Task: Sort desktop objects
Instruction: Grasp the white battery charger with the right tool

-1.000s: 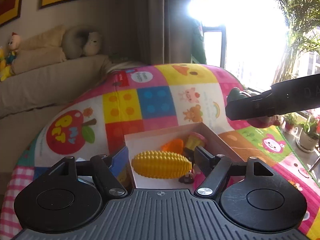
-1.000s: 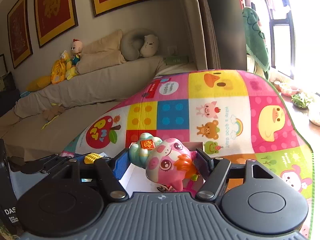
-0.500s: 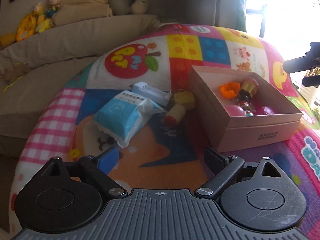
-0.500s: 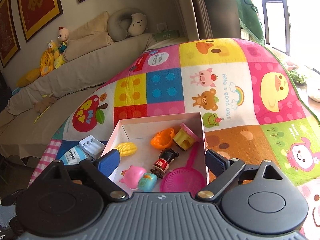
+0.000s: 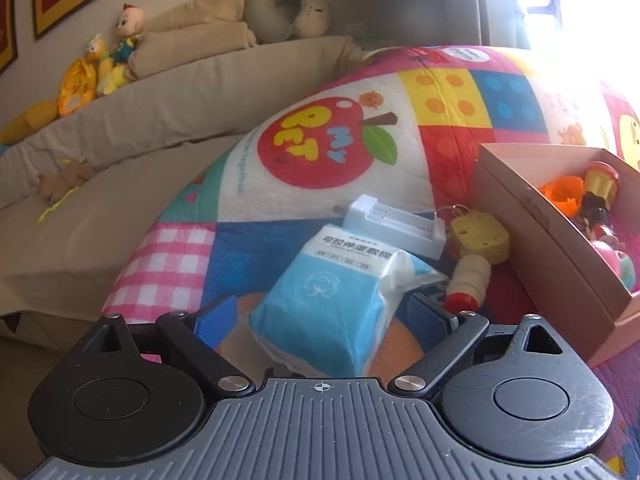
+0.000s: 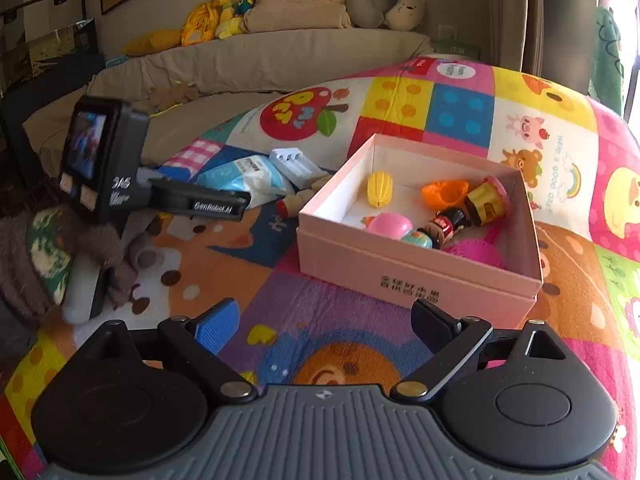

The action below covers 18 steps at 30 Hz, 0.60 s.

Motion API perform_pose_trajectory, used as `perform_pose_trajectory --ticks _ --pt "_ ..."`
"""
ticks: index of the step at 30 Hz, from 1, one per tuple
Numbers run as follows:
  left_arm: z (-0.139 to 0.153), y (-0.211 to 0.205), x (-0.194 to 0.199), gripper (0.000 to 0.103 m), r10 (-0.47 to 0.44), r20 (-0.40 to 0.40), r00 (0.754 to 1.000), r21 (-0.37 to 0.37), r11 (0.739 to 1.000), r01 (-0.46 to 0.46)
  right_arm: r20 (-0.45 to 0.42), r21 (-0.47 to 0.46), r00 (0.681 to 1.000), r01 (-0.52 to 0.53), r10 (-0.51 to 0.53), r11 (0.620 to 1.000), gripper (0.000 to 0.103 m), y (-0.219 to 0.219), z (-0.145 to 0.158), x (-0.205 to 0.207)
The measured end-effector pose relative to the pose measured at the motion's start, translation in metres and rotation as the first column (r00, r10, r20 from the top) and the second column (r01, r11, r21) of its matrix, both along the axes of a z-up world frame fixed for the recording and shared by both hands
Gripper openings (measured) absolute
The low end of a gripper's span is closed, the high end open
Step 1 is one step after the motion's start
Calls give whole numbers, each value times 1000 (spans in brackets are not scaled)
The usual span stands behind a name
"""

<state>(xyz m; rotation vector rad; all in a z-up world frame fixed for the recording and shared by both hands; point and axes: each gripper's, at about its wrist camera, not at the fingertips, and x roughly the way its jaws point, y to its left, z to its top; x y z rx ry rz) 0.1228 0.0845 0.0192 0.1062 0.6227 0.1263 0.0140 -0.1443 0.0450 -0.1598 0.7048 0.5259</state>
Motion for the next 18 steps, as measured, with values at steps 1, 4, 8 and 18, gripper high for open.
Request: perform_pose_trajectory --ticks 1,4,8,18 --pt "-1 2 5 95 3 -4 1000 0 1000 -3 -11 -3 1000 -2 2 1000 94 -1 -3 -3" --pt "-6 6 12 84 20 -25 999 -14 1000 -20 0 -12 1000 11 -11 1000 94 -2 -1 -3" --pt "-7 6 -3 66 34 -10 999 -15 999 -34 35 -6 999 24 -24 1000 94 -1 12 7" --pt "3 -33 -119 70 -169 -66 983 -219 964 151 98 -27 994 -37 40 999 94 28 30 18"
